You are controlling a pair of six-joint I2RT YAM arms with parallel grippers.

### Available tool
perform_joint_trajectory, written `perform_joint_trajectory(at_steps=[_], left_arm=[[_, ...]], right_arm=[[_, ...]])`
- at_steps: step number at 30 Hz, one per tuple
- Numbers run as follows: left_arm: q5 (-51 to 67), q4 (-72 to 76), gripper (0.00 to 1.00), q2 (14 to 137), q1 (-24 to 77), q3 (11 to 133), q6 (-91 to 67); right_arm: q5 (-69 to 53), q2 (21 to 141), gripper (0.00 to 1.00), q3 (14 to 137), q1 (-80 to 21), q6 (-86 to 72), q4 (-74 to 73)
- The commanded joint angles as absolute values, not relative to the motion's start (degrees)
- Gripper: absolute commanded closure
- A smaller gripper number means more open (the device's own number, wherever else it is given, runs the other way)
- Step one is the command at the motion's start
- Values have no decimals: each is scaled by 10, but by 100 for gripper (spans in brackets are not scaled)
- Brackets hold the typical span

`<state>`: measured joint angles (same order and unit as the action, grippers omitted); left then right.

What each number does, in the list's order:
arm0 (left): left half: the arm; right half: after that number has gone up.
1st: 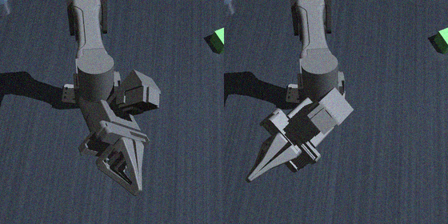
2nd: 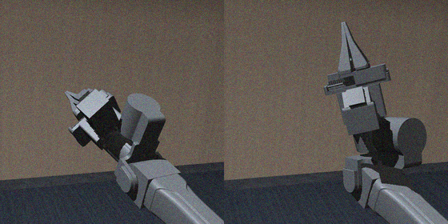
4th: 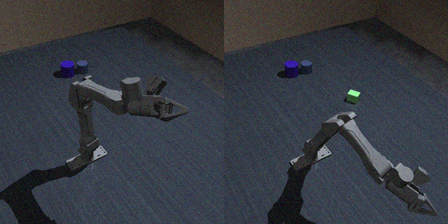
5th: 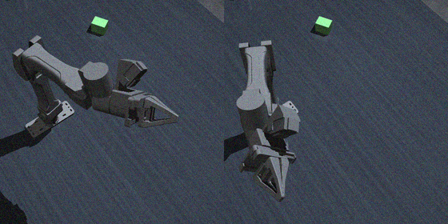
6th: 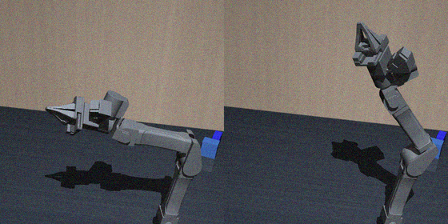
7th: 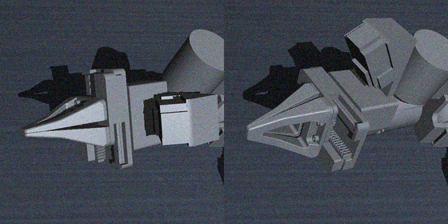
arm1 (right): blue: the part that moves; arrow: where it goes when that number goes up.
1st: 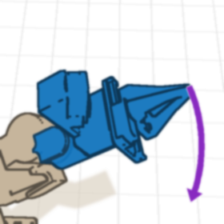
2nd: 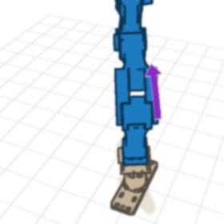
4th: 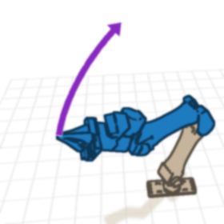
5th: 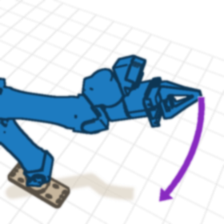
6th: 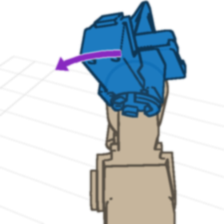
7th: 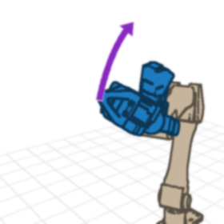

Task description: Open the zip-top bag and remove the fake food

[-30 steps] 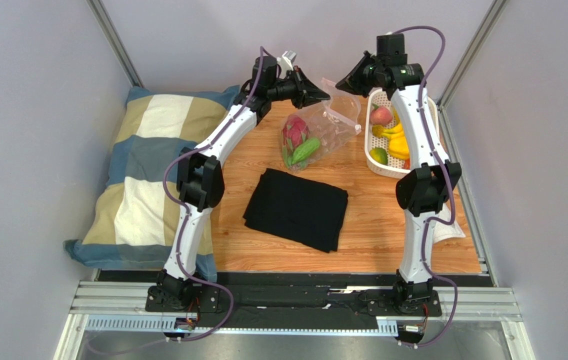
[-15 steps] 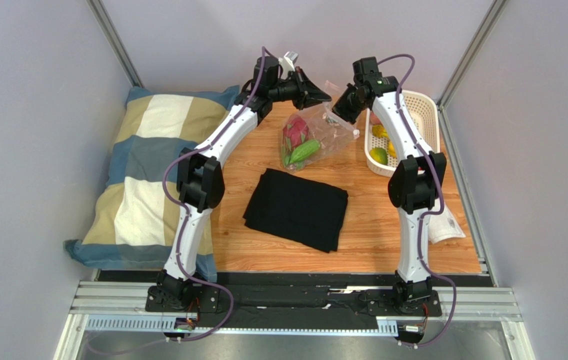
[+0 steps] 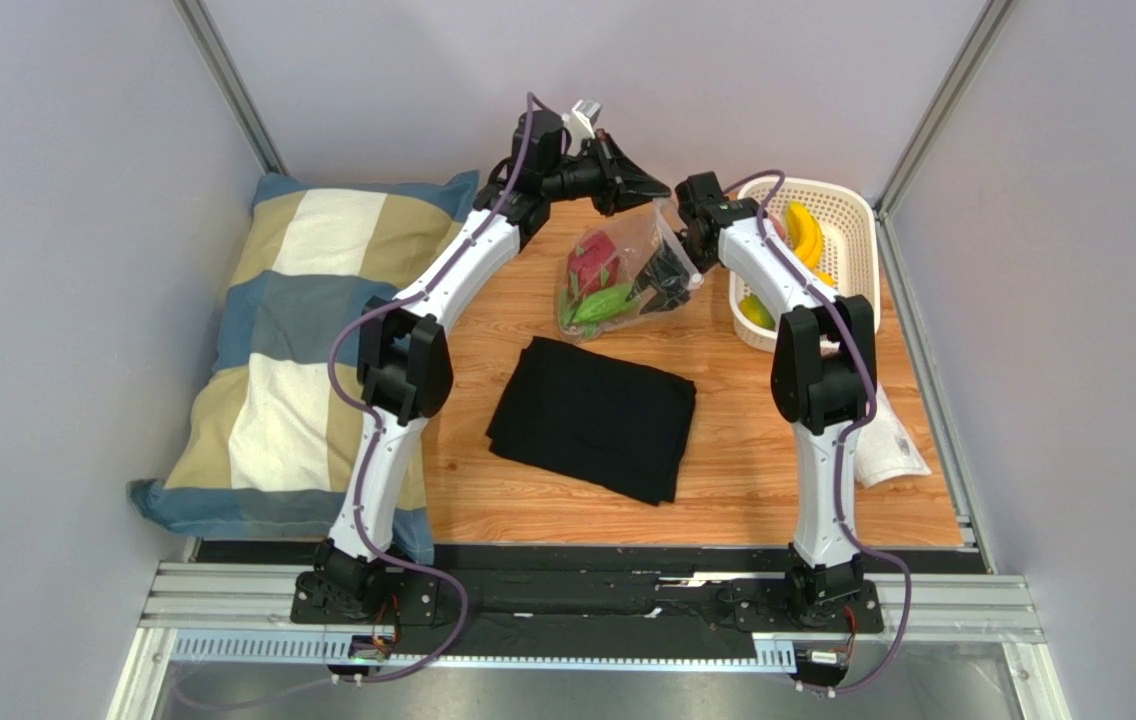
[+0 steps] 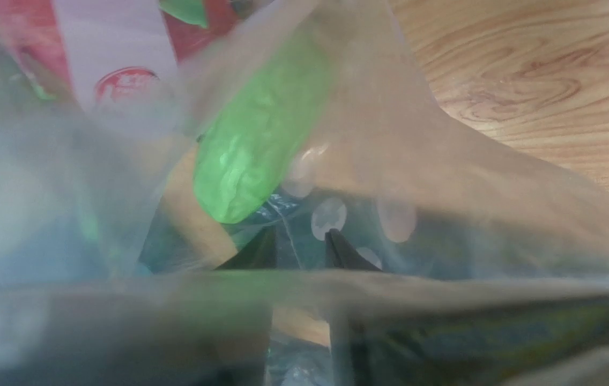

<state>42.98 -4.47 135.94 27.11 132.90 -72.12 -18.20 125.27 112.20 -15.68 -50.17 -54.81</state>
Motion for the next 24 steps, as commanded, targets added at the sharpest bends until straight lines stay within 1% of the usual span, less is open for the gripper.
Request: perform_joint_trajectory(at_steps=[1, 2, 4, 5, 8, 11, 18, 24], left_arm=[[420, -4, 100, 1368, 274, 1363, -762], [420, 11, 100, 1369, 274, 1361, -764], [417, 11, 100, 1367, 275, 1358, -761], [418, 10, 100, 1365, 275, 1355, -759], [418, 7, 100, 1356, 276, 1340, -752], [418, 9, 100, 1340, 275, 1311, -745], [427, -23, 100, 1302, 270, 1254, -706], [426, -45, 100, 1287, 261, 1230, -689]], right_arm=[[-215, 1248, 58, 1122, -156, -505, -501], [-221, 1258, 55, 1134, -156, -504, -497], [-240, 1280, 52, 1144, -156, -511, -491], [-243, 1284, 48, 1148, -156, -517, -487], [-248, 1291, 44, 1142, -156, -540, -462], [-255, 1307, 42, 1139, -156, -560, -445], [-260, 1339, 33, 1149, -156, -578, -416], [-257, 1369, 32, 1147, -166, -598, -380]])
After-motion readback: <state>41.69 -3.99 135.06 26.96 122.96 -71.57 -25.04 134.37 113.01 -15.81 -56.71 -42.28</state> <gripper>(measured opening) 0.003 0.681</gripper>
